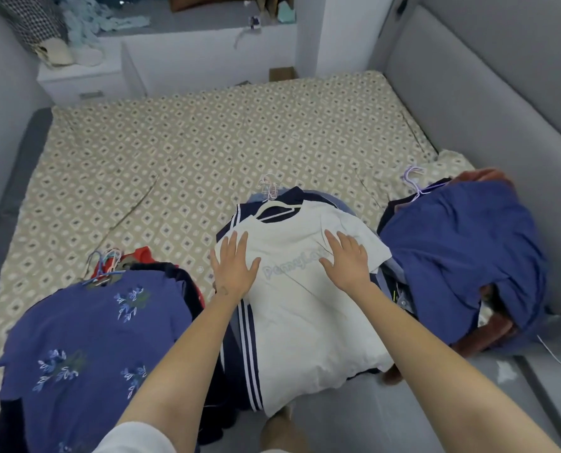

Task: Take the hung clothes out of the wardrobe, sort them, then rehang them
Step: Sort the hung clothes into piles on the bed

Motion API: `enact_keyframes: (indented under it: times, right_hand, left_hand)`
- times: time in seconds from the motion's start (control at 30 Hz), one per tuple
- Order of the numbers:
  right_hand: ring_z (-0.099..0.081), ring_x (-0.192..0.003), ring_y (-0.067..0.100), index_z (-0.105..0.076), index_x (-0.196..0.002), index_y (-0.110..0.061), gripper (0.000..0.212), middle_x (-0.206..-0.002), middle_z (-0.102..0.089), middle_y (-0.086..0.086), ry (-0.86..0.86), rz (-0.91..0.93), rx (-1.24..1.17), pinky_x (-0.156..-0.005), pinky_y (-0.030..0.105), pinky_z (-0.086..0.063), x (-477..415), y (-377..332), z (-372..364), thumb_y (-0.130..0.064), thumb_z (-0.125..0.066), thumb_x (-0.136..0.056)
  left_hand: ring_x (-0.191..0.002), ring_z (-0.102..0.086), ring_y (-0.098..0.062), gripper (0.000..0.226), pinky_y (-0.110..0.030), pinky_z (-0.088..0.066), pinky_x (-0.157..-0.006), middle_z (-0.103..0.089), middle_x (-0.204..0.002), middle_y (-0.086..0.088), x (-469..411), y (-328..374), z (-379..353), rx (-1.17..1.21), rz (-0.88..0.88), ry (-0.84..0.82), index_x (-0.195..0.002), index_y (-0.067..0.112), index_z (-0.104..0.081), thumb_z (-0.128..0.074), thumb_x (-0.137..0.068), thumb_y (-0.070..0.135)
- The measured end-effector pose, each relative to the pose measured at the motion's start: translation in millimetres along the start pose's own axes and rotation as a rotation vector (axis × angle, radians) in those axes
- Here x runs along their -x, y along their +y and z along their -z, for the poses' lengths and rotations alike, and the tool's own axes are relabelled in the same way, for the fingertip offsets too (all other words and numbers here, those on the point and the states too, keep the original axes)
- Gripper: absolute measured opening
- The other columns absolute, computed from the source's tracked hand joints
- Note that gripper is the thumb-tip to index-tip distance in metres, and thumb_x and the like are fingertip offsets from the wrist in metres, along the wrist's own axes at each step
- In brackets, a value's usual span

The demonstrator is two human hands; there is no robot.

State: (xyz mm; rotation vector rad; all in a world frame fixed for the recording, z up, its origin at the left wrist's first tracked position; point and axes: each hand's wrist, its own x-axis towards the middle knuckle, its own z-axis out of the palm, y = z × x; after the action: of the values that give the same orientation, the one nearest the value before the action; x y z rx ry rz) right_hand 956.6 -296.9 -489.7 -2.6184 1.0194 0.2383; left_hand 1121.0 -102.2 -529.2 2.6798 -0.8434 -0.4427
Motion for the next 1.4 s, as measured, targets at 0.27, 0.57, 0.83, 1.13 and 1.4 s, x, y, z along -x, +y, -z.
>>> enact_keyframes:
  times: [0.27, 0.57, 0.83, 1.13, 1.4]
  right_hand:
    - [-0.008, -0.15, 0.026, -0.009, -0.157, -0.029, 0.065, -0.163, -0.012, 0.004, -0.08, 0.056, 0.006, -0.12, 0.047, -0.007, -70, -6, -1, -0.041, -0.041, -0.102]
    - [-0.008, -0.15, 0.025, -0.007, -0.156, -0.028, 0.064, -0.163, -0.012, 0.004, -0.181, 0.147, 0.073, -0.12, 0.047, -0.006, -140, 3, -21, -0.039, -0.041, -0.103]
    - [-0.011, -0.149, 0.025, -0.011, -0.156, -0.027, 0.066, -0.162, -0.014, 0.004, -0.232, 0.201, 0.049, -0.12, 0.045, -0.01, -205, 27, -48, -0.039, -0.045, -0.101]
    - [-0.008, -0.15, 0.028, -0.011, -0.156, -0.025, 0.068, -0.164, -0.008, 0.005, -0.23, 0.252, 0.043, -0.119, 0.045, -0.009, -293, 49, -105, -0.039, -0.047, -0.1]
    - [-0.012, -0.149, 0.031, -0.018, -0.156, -0.021, 0.071, -0.161, -0.02, 0.009, -0.181, 0.351, 0.052, -0.119, 0.044, -0.009, -334, 63, -152, -0.04, -0.052, -0.097]
  left_hand:
    - [-0.153, 0.0, -0.025, 0.067, -0.05, 0.006, -0.12, -0.008, -0.166, -0.004, -53, -11, -7, -0.005, 0.088, 0.0, -0.158, 0.023, -0.013, -0.04, -0.102, 0.048]
    - [-0.152, -0.005, -0.022, 0.067, -0.052, 0.004, -0.12, -0.015, -0.165, -0.005, -98, -14, -26, 0.017, 0.202, -0.021, -0.157, 0.02, -0.017, -0.045, -0.101, 0.045]
    - [-0.153, -0.002, -0.022, 0.07, -0.052, 0.004, -0.12, -0.01, -0.165, -0.003, -141, -2, -64, 0.033, 0.294, -0.05, -0.158, 0.022, -0.009, -0.044, -0.101, 0.043]
    - [-0.153, 0.002, -0.018, 0.071, -0.048, 0.006, -0.121, -0.003, -0.166, -0.001, -204, -24, -128, -0.051, 0.352, -0.109, -0.158, 0.022, 0.001, -0.038, -0.103, 0.043]
    - [-0.153, -0.003, -0.02, 0.061, -0.048, 0.003, -0.122, -0.01, -0.166, -0.001, -222, -48, -161, -0.001, 0.428, -0.126, -0.159, 0.02, -0.006, -0.028, -0.106, 0.042]
